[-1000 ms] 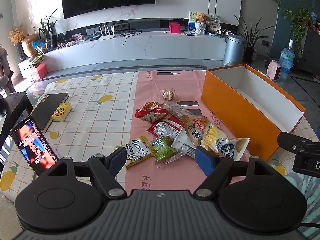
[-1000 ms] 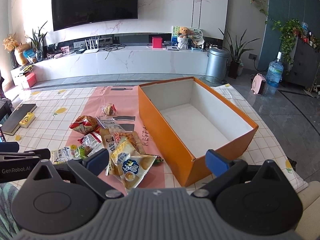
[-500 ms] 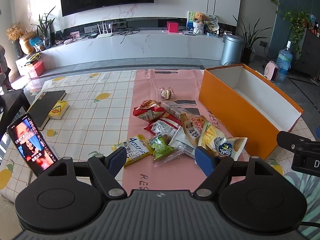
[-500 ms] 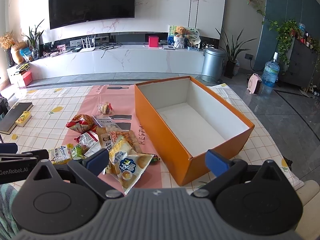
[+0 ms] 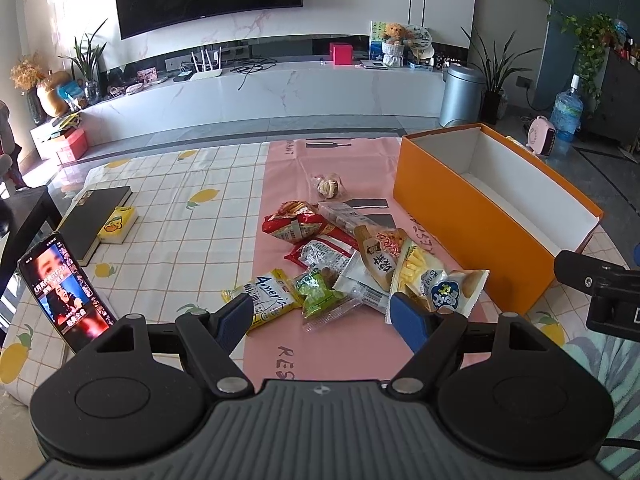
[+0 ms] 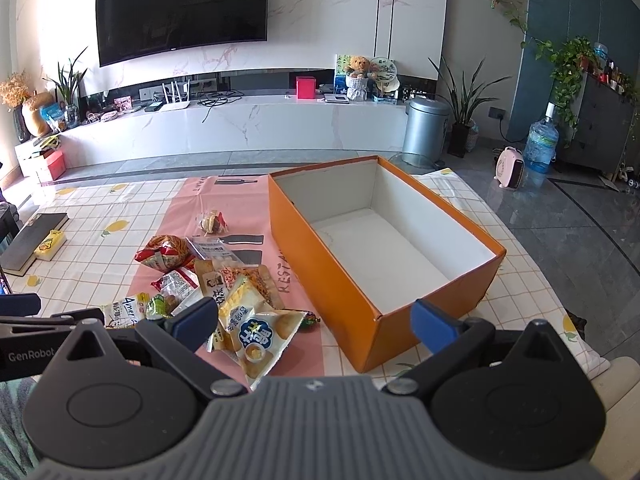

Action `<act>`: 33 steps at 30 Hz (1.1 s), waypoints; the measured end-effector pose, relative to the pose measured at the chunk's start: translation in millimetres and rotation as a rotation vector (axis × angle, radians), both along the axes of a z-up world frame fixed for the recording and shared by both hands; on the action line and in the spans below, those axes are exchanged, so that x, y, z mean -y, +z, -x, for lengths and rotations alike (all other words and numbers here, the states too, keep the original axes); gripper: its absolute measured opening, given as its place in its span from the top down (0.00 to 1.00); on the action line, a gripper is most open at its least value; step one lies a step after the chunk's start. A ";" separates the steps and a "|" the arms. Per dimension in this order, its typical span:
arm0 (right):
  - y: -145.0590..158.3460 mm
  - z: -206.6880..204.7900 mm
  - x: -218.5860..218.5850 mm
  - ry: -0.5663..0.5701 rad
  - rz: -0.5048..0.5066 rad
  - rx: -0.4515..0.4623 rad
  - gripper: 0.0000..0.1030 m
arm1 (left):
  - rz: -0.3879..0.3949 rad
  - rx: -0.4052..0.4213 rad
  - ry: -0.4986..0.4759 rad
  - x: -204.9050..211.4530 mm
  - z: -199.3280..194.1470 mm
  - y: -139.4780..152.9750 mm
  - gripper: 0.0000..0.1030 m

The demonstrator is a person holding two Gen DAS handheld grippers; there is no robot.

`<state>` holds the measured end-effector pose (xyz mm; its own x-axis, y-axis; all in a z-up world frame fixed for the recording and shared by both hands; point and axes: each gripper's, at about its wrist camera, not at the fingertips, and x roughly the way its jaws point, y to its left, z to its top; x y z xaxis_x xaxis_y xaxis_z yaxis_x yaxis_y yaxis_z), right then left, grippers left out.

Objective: Organize snacks

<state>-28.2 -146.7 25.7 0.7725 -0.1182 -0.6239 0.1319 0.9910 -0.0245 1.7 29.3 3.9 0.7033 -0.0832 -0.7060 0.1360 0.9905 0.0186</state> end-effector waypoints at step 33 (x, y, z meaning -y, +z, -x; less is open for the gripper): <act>-3.6 5.4 17.0 0.013 -0.070 0.040 0.04 | -0.017 0.015 -0.025 18.0 6.5 6.9 0.15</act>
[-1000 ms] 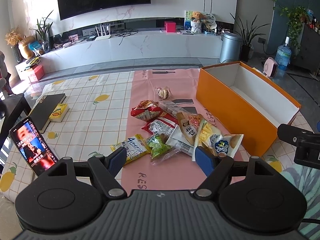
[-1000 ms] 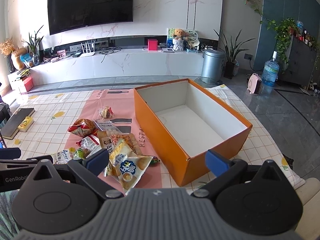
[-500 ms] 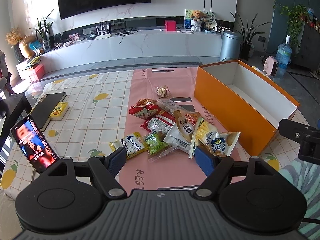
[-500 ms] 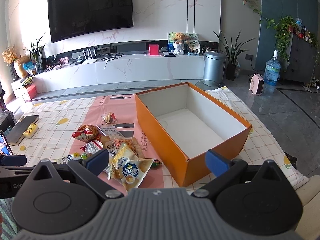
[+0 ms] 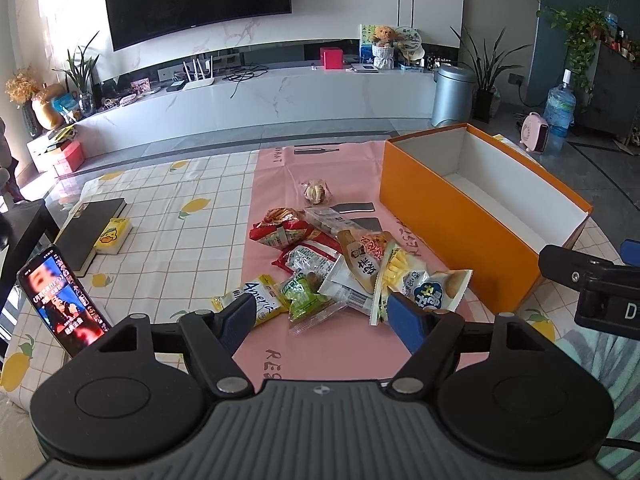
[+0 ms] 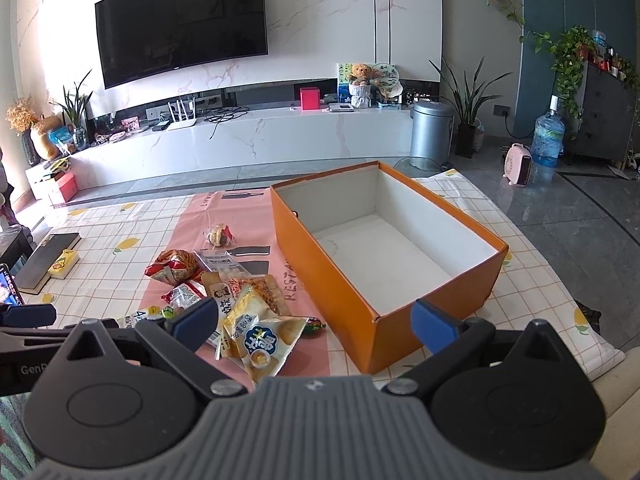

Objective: Organize snacks

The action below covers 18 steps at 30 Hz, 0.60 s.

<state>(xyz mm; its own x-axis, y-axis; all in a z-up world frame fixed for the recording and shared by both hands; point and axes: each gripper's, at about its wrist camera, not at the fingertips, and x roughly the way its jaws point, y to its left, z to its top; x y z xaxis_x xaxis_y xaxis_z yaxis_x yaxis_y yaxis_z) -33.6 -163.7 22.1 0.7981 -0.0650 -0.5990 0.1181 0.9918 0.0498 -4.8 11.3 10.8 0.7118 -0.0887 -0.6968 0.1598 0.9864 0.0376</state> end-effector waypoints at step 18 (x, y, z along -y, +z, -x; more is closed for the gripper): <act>-58.7 -42.9 -16.7 0.153 -0.099 -0.083 0.36 | 0.096 -0.140 -0.109 -11.6 -45.5 -36.0 0.53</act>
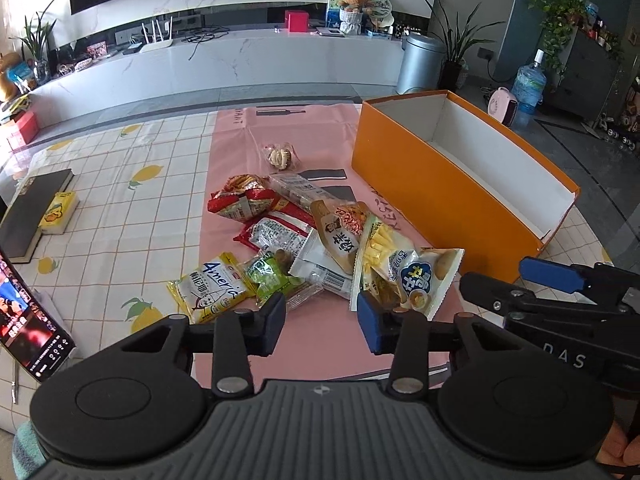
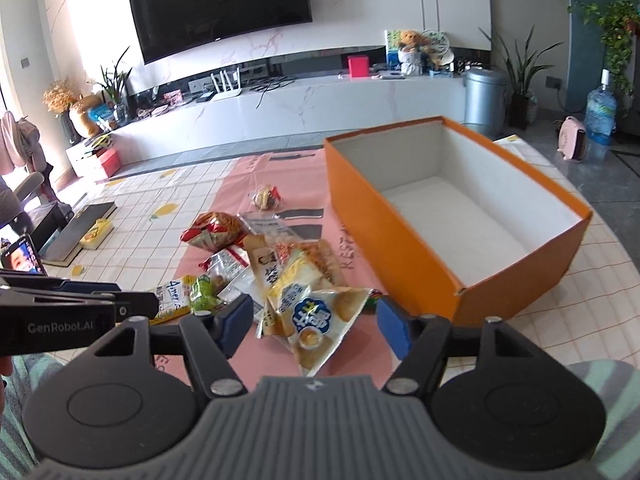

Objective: Organize snacks
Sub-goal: 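Grasp the green pea bag with left tool while right tool grasps white-blue snack bag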

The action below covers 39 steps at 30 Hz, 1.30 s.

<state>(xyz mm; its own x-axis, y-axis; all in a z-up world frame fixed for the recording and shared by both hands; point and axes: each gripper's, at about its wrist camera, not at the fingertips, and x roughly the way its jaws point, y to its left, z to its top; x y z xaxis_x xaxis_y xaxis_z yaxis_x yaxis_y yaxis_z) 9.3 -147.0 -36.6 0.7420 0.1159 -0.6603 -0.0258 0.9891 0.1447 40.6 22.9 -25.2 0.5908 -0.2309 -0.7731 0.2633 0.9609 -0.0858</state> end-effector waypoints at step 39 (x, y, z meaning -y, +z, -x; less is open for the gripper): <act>-84.5 -96.5 -37.3 0.281 0.233 -0.116 0.59 | 0.044 -0.173 0.190 -14.8 -102.9 -96.1 0.56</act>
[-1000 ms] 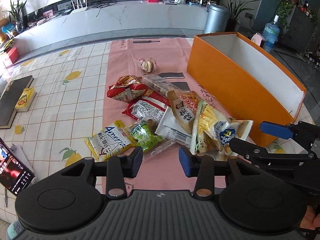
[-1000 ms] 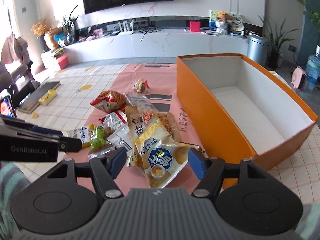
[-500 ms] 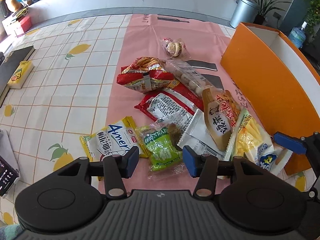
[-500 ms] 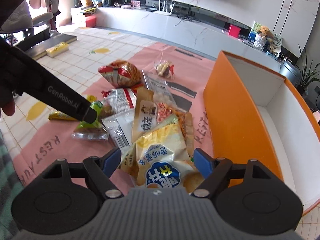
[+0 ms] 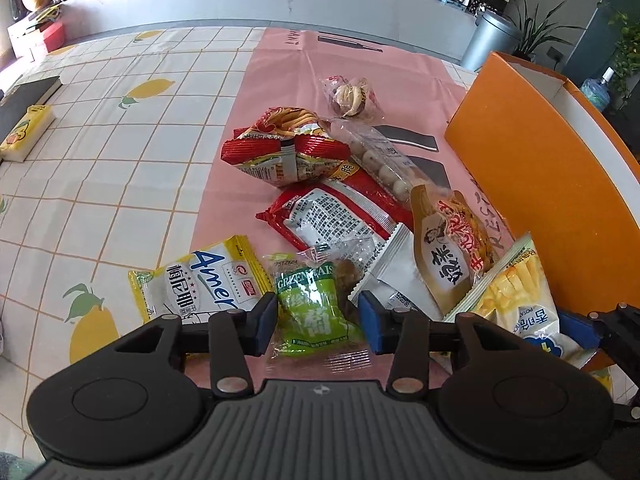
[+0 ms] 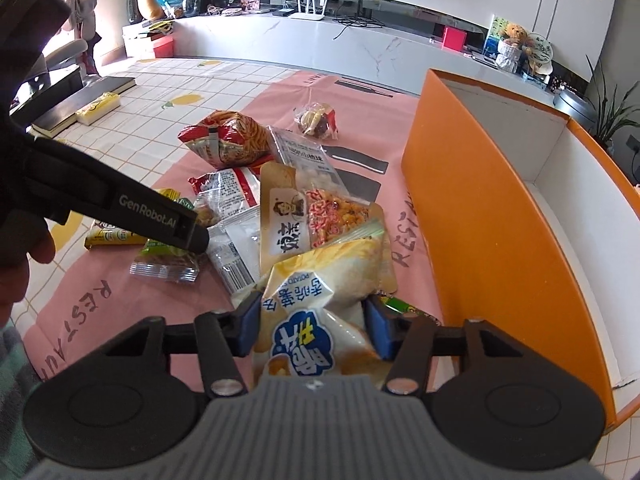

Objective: Organize snacks
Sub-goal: 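Grasp the green pea bag with left tool while right tool grasps white-blue snack bag, then carry both bags into the orange box and open both tools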

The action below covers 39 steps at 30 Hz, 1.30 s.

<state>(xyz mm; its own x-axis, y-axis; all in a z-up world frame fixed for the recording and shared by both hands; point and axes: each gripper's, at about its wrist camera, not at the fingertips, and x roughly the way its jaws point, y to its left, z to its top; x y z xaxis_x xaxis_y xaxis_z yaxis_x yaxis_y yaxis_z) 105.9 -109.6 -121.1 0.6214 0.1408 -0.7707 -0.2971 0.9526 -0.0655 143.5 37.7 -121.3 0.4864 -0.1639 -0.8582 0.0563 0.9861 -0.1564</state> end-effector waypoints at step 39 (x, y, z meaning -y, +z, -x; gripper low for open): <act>146.0 -10.3 128.2 -0.162 -0.203 0.120 0.68 | 0.113 0.267 -0.253 82.8 28.1 131.5 0.70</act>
